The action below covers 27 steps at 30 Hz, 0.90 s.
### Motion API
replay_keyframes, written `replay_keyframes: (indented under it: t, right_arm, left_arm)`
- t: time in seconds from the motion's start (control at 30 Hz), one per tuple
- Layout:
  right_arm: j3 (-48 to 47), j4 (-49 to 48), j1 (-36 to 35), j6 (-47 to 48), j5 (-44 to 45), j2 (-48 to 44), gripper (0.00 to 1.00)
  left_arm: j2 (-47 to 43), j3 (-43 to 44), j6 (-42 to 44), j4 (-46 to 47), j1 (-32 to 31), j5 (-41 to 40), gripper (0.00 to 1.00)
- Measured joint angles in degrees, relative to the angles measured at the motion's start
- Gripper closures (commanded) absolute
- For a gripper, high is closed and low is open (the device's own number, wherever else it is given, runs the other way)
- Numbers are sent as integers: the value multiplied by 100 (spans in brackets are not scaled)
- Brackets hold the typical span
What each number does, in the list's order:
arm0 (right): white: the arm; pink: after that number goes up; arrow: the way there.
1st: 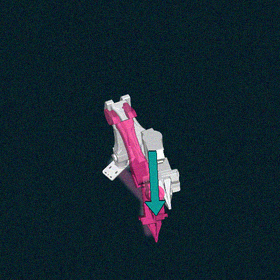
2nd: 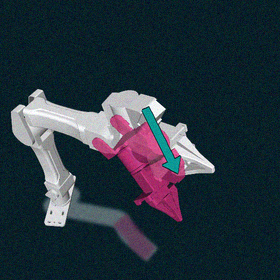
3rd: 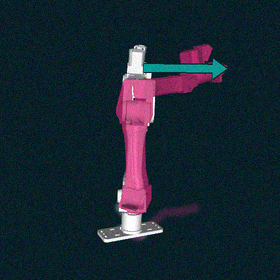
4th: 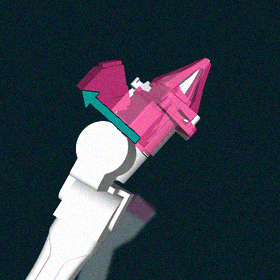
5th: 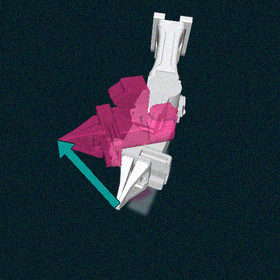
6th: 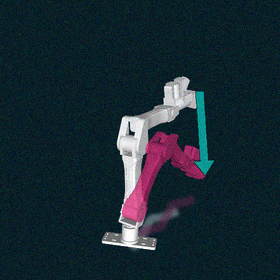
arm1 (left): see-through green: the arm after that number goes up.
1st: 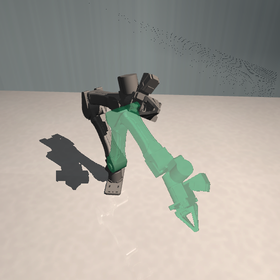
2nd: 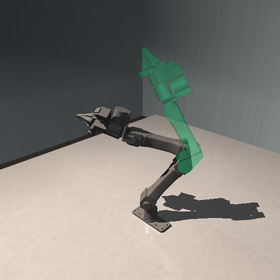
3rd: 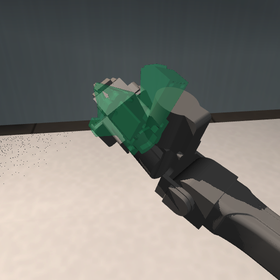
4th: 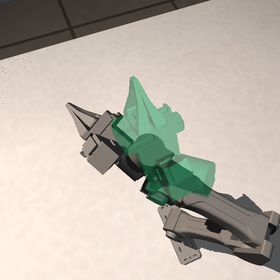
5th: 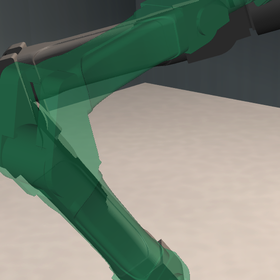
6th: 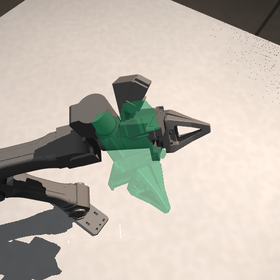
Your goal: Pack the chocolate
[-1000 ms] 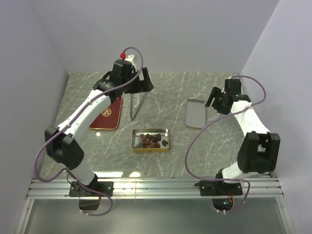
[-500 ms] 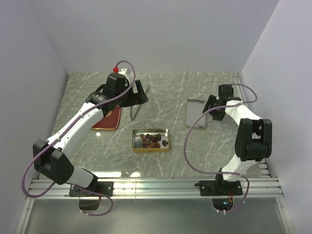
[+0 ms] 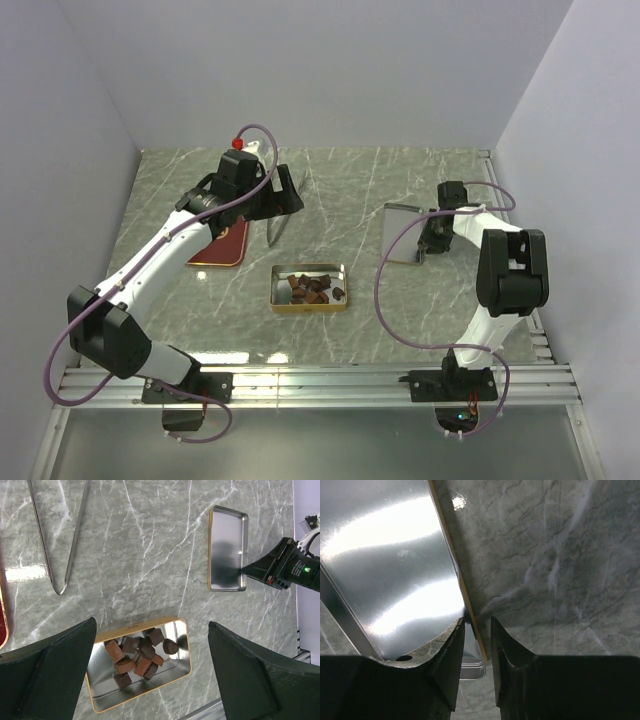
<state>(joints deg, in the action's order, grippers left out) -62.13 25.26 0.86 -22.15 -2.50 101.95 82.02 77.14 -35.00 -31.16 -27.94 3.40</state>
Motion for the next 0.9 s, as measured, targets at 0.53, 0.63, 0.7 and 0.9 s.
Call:
replay_keyframes:
  t: [0.53,0.63,0.7,0.9]
  right_arm:
    - [-131,52,-24,17,205,151,100]
    - [-142,66,-24,20,168,160,100]
    - [-144,66,-24,31,120,157,100]
    - [-144,299,-24,31,-382,-98,100]
  left_arm:
    - [-35,0,48,33,0,-33,1]
    - [-138,0,72,48,0,-85,1]
    - [-199,2,118,48,0,-116,1]
    - [-227,13,321,59,0,-120,1]
